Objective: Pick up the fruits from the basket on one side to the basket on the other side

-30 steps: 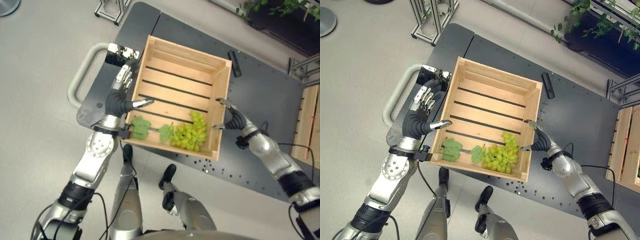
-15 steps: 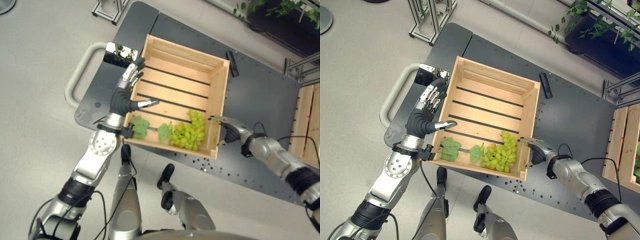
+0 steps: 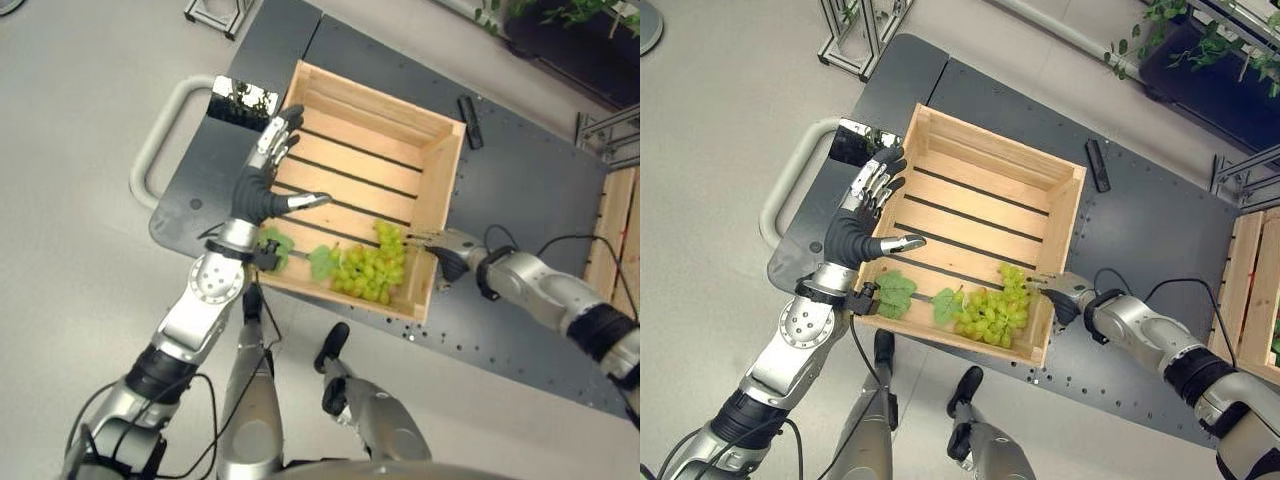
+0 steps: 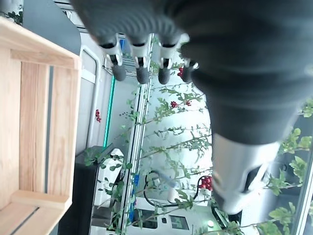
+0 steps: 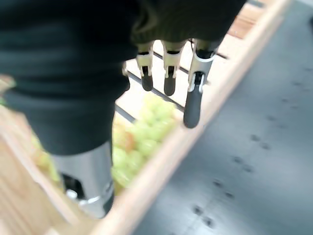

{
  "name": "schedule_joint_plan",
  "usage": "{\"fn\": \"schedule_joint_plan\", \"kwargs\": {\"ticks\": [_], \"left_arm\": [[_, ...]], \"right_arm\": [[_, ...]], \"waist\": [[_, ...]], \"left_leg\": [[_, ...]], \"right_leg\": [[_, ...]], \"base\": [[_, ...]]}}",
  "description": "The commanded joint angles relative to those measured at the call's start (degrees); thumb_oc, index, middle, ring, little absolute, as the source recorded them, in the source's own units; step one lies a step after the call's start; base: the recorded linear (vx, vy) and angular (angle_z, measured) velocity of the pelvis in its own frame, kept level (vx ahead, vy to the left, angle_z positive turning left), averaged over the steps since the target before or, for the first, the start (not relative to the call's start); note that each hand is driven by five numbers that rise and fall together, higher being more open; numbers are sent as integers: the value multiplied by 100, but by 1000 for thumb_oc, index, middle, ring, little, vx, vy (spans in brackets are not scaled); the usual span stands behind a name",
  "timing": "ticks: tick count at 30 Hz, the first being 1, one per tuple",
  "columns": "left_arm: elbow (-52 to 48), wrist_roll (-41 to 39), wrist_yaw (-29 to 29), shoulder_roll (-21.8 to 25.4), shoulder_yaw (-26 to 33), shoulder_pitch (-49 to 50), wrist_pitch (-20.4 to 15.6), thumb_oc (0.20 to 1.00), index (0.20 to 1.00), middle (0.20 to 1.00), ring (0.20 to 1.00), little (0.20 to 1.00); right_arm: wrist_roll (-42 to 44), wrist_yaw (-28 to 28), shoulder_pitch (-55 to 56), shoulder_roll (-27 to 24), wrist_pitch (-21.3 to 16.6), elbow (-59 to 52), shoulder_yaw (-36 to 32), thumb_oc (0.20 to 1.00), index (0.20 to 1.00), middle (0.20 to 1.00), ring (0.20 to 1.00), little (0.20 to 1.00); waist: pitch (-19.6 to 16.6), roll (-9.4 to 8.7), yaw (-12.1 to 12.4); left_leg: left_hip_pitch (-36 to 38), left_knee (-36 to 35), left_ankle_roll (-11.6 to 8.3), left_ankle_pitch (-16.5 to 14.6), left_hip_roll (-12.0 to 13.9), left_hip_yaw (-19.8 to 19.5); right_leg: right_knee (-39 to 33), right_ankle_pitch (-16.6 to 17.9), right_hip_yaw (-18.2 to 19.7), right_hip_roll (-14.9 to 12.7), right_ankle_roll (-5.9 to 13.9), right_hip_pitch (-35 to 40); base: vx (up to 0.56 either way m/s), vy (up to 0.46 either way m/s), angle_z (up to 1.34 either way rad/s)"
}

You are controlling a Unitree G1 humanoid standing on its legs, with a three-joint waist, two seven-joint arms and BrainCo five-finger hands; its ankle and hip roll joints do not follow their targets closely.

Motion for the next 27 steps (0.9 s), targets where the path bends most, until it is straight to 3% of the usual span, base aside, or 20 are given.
{"fn": "schedule_joint_plan", "kwargs": {"ticks": [1,2,3,4,9,15,27], "left_arm": [[-330,321,12,-110,276,-83,-202,1000,1000,1000,1000,1000],[-329,304,-9,-102,326,-37,-188,1000,1000,1000,1000,1000],[-352,272,-22,-68,464,94,-176,1000,1000,1000,1000,1000],[-357,270,-23,-64,438,94,-174,1000,1000,1000,1000,1000],[-380,40,-29,-19,767,378,-191,1000,1000,1000,1000,1000],[-434,-90,-229,16,975,743,-139,1000,1000,1000,1000,1000],[-519,-97,-251,-3,1017,829,-130,1000,1000,1000,1000,1000]], "right_arm": [[388,-328,177,10,62,-377,-436,1000,1000,1000,1000,1000],[509,-405,327,33,112,-429,-690,1000,1000,1000,1000,1000],[964,-749,840,156,218,-663,-1554,1000,1000,1000,1000,1000],[962,-742,900,154,224,-697,-1604,1000,1000,1000,1000,1000],[2105,-1489,1675,720,176,-1357,-3443,1000,1000,1000,1000,1000],[2320,-1518,1713,747,113,-1617,-4019,1000,1000,1000,1000,1000],[2163,-1513,1550,603,4,-2024,-4149,1000,1000,1000,1000,1000]], "waist": [[-78,-76,-102],[-121,-82,-136],[-252,-106,-231],[-254,-109,-205],[-515,-147,-351],[-736,-224,-375],[-809,-360,-379]], "left_leg": [[183,463,-272,-472,270,40],[214,457,-263,-479,265,58],[306,424,-244,-498,246,92],[311,419,-243,-496,244,93],[512,374,-228,-557,198,193],[706,330,-202,-616,179,275],[689,411,-210,-643,215,270]], "right_leg": [[327,-185,-167,-490,527,74],[326,-188,-158,-495,521,94],[323,-190,-140,-515,518,143],[322,-191,-139,-518,520,146],[314,-205,-32,-546,520,234],[277,-241,76,-503,501,338],[308,-269,129,-448,488,327]], "base": [[29,36,3],[40,29,4],[40,29,3],[48,27,3],[26,20,-2],[27,-7,-10],[5,-5,-2]]}}
